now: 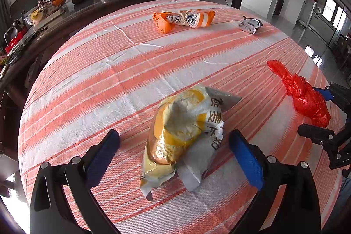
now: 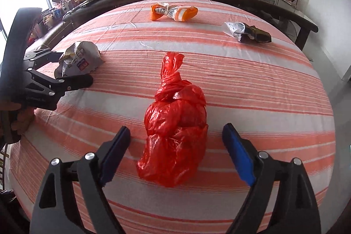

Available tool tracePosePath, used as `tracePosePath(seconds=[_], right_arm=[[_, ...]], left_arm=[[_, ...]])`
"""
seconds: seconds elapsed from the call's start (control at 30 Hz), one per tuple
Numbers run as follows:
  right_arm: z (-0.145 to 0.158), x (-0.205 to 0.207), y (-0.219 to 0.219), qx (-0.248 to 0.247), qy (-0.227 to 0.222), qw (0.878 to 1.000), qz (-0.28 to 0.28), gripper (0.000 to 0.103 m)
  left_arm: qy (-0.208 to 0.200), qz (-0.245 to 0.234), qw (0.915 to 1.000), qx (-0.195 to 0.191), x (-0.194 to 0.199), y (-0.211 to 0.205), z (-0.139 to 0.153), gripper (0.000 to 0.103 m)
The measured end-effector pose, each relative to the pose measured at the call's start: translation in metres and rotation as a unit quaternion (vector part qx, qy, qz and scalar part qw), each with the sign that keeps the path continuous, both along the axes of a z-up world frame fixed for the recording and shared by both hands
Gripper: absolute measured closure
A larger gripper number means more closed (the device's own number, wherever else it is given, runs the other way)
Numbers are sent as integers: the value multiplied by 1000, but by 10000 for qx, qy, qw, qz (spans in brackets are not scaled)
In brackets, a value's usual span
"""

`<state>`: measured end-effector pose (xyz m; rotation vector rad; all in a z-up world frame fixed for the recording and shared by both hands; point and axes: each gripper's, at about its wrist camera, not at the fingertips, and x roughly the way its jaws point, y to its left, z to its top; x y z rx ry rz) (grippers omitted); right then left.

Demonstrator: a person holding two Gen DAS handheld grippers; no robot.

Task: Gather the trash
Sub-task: 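Grasp the red plastic bag with right tool while left tool holds wrapper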

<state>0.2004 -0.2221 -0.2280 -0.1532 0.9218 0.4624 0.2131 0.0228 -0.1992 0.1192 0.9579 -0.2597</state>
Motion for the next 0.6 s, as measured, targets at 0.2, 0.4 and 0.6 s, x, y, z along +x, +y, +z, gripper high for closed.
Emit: tracePosePath(seconds=[0.2, 0.4, 0.6], right_arm=[[9, -11, -17, 32, 487, 9988, -53, 19], [31, 0, -18, 68, 759, 9970, -144, 19], [32, 19, -3, -149, 996, 9947, -225, 20]], left_arm=[[167, -604, 9975, -334, -9, 19, 8, 5], [56, -883, 9952, -426, -15, 22, 27, 5], [104, -984, 9950, -114, 3, 10, 23, 9]])
